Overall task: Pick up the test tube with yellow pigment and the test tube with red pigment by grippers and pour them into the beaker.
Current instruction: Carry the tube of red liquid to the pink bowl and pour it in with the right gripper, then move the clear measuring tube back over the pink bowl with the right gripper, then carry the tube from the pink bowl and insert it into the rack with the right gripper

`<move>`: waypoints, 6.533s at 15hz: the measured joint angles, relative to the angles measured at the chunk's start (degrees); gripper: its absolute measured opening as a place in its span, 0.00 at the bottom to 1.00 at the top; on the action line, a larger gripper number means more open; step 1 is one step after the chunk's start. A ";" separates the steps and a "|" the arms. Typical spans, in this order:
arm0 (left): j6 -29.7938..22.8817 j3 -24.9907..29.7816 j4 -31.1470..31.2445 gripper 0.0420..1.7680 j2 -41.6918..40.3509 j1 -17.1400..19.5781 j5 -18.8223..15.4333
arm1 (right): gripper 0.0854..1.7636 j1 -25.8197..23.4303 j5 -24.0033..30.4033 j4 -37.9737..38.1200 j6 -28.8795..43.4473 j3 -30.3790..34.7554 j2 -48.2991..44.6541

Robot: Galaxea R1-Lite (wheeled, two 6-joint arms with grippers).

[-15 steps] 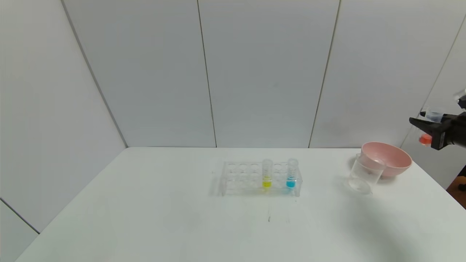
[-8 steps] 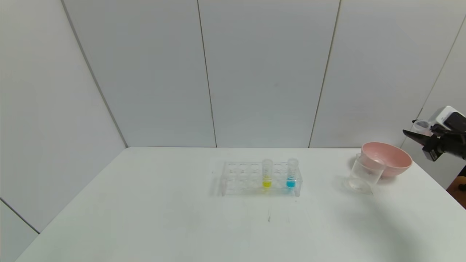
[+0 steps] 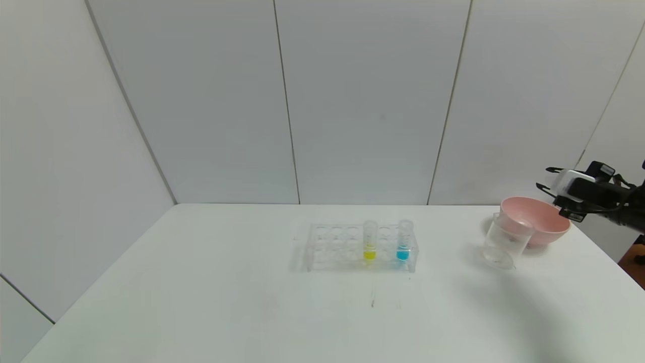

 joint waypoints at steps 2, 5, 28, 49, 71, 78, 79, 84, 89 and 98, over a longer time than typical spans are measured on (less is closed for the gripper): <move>0.00 0.00 0.00 1.00 0.00 0.00 0.00 | 0.30 0.71 -1.49 -0.11 -3.78 0.05 0.77; 0.00 0.00 0.00 1.00 0.00 0.00 0.00 | 0.30 1.16 -4.00 -0.28 -8.70 0.35 1.34; 0.00 0.00 0.00 1.00 0.00 0.00 0.00 | 0.30 1.95 -6.60 -8.22 -23.95 2.73 2.06; 0.00 0.00 0.00 1.00 0.00 0.00 0.00 | 0.30 5.56 -10.13 -12.79 -20.04 2.73 1.49; 0.00 0.00 0.00 1.00 0.00 0.00 0.00 | 0.39 2.56 -27.40 5.50 71.79 -11.47 10.52; 0.00 0.00 0.00 1.00 0.00 0.00 0.00 | 0.73 2.86 -27.26 5.33 71.79 -12.37 10.85; 0.00 0.00 0.00 1.00 0.00 0.00 -0.02 | 0.76 2.93 -27.16 5.39 71.90 -12.81 10.03; 0.00 0.00 0.00 1.00 0.00 0.00 0.00 | 0.86 7.24 -27.59 12.75 78.15 -15.56 -0.61; 0.00 0.00 0.00 1.00 0.00 0.00 0.00 | 0.91 26.48 -39.55 28.16 89.10 -14.49 -13.95; 0.00 0.00 0.00 1.00 0.00 0.00 0.00 | 0.95 65.15 -66.39 7.98 89.71 11.54 -18.88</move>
